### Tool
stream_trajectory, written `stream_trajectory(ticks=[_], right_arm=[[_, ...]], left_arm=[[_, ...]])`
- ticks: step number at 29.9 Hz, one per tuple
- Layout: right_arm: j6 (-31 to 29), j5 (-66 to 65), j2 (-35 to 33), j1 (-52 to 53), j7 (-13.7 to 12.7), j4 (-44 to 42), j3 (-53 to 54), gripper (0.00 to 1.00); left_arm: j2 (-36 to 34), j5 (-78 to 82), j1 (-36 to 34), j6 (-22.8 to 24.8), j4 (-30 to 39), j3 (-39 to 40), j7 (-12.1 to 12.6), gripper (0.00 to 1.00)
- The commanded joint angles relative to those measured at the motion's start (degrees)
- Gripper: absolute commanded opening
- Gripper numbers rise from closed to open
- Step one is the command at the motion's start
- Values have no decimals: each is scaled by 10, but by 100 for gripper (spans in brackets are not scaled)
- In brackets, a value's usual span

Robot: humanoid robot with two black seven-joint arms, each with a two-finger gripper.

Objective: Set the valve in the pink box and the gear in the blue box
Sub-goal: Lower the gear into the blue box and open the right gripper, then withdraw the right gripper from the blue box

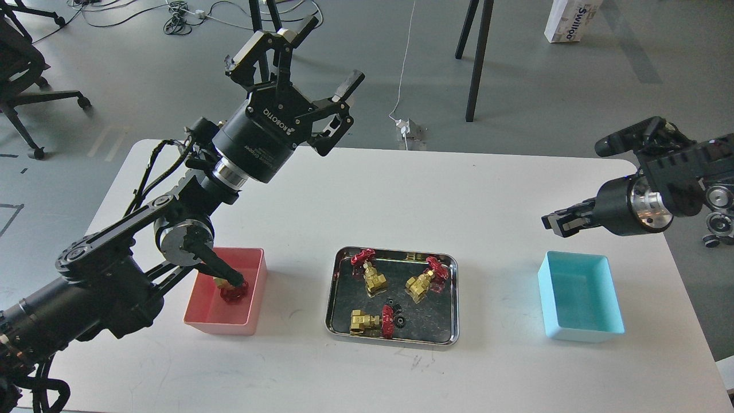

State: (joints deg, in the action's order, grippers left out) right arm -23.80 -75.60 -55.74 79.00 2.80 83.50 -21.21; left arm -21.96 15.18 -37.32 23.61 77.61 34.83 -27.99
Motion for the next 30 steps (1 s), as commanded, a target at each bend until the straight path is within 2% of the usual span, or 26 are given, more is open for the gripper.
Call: stream_trajectory(ticks=[1,6,8,12,13,14,15,18,21,23,25,27,30], right_arm=[[34,3,-46,-51,-1,7,8,18],[66,4,-47,-98,-5,6,9,19],[83,5,-42,-113,-6,4,9,24],[137,16,-33,-136,-8,0,12,55],[142,28,-33,-140,-9,0,13,67],[143,49,-32,-142,-10,0,13,90],[143,70,-32,-143,-11,-1,13,100],[149,119,-31,-143,-11,-1,25,100],[169,185,-29,-143,-7,-1,87,100],[187,272,-23,-144,-3,-9,149,100],[192,390,4,-144,3,-43,215,100],[188,532,42,-145,32,-94,296,100],[158,719,96,-162,129,-176,372,100]], left_arm=[[12,6,0,-2,-3,-4,0,84],[13,27,0,-3,-3,-1,0,84],[13,27,0,-3,-3,-1,0,84],[15,27,0,-3,-17,-3,0,84],[15,27,0,-2,-21,-4,0,84],[15,27,0,-1,-26,-5,0,84],[15,27,0,-1,-31,-5,0,84],[20,27,0,-1,-47,-5,0,84],[24,27,-6,0,-76,-1,0,84],[19,29,-15,10,-111,-5,0,85],[19,35,-43,41,-163,-6,0,86],[24,31,-78,44,-243,-6,0,86],[30,21,-126,44,-369,-5,0,87]])
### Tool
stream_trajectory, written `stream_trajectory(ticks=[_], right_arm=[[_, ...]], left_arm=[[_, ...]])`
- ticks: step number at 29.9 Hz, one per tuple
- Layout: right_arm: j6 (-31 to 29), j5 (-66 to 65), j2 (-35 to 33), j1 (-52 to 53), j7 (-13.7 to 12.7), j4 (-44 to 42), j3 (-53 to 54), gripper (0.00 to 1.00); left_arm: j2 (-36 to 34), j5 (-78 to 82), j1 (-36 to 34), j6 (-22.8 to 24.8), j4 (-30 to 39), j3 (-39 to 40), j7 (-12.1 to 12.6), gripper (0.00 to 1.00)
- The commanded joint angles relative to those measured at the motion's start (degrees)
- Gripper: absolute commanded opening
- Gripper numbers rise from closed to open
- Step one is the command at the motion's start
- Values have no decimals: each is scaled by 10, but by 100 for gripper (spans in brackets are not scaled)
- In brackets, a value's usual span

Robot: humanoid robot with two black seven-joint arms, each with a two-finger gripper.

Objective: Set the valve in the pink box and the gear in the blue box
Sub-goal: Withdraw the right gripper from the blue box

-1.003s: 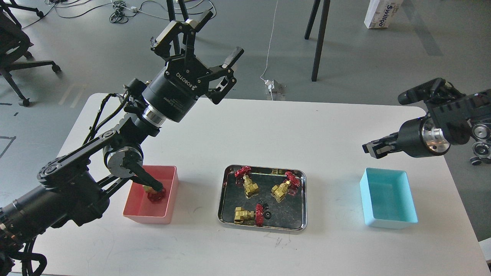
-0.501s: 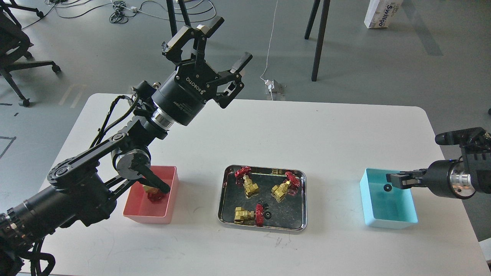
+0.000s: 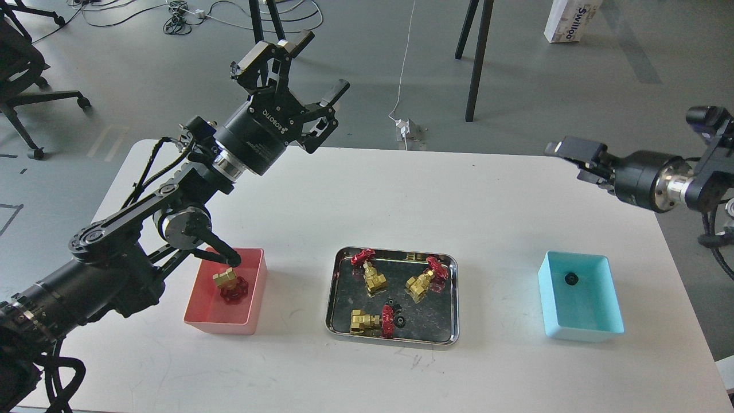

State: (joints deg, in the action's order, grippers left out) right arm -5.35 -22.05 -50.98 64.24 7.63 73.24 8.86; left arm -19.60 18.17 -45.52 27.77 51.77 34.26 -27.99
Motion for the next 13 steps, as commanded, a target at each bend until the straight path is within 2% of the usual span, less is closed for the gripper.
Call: stream_trajectory(ticks=[1,3,4,6,8,13], right_arm=[[-61,222,69,-22,119,-111,88,100],[-166,247,118,-38,189,-188,106,100],[-222,247,144,-46,204,-222,113,100],[-226,247,201,-66,204,-284,129,100],[-226,247,226,-79,204,-300,149,100],[-226,260,237,-109,204,-308,217,100]], left_arm=[[12,-18,-61,2,-153,0,0,89],[28,-44,-83,2,-232,5,0,91],[38,-59,-89,2,-259,5,0,93],[56,-89,-91,2,-296,3,0,95],[61,-100,-85,2,-305,5,0,96],[68,-110,-58,2,-298,15,0,97]])
